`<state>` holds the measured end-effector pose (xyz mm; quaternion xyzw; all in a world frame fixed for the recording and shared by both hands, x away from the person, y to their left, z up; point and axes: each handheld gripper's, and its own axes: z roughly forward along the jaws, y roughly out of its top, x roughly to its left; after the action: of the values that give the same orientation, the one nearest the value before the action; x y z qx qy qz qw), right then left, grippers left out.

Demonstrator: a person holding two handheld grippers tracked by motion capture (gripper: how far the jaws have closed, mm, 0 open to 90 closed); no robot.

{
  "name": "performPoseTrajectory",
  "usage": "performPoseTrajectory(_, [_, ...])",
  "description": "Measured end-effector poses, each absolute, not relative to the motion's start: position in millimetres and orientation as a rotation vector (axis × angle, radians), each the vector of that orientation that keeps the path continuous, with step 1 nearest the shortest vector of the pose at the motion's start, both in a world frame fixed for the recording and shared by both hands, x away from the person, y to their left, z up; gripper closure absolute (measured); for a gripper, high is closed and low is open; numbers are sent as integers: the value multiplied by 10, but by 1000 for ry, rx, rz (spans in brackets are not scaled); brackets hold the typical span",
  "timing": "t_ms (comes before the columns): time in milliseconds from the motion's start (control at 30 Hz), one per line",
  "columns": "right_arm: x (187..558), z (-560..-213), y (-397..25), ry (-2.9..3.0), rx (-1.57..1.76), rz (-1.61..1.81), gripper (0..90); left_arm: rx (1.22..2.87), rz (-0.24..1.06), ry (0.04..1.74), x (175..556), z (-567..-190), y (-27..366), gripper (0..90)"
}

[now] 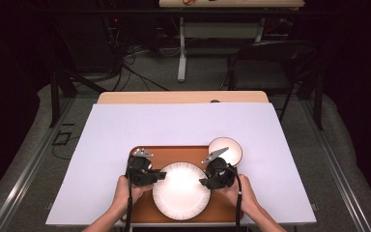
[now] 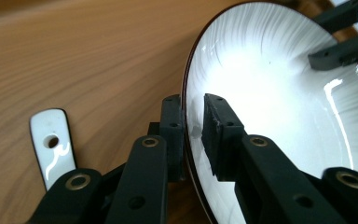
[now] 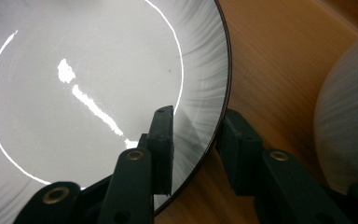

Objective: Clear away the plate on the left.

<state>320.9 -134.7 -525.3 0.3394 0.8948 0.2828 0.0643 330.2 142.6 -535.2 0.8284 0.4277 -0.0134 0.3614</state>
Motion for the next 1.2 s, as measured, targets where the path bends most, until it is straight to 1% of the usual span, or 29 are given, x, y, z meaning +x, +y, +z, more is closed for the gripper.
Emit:
performPoseTrajectory(300, [3201,-5255,-1354,2712,1019,840,674,2190,-25,1096,3288,-5375,1375,762])
performPoseTrajectory(400, [3200,-5254,-1356,2718,1003,835,674,2217,-1,1078,3274,-5361,1362,756])
performPoseTrajectory(1200, [3130,-5263,-1344,2727,1001,840,668,2224,-55,1067,3223,-5365,1399,759])
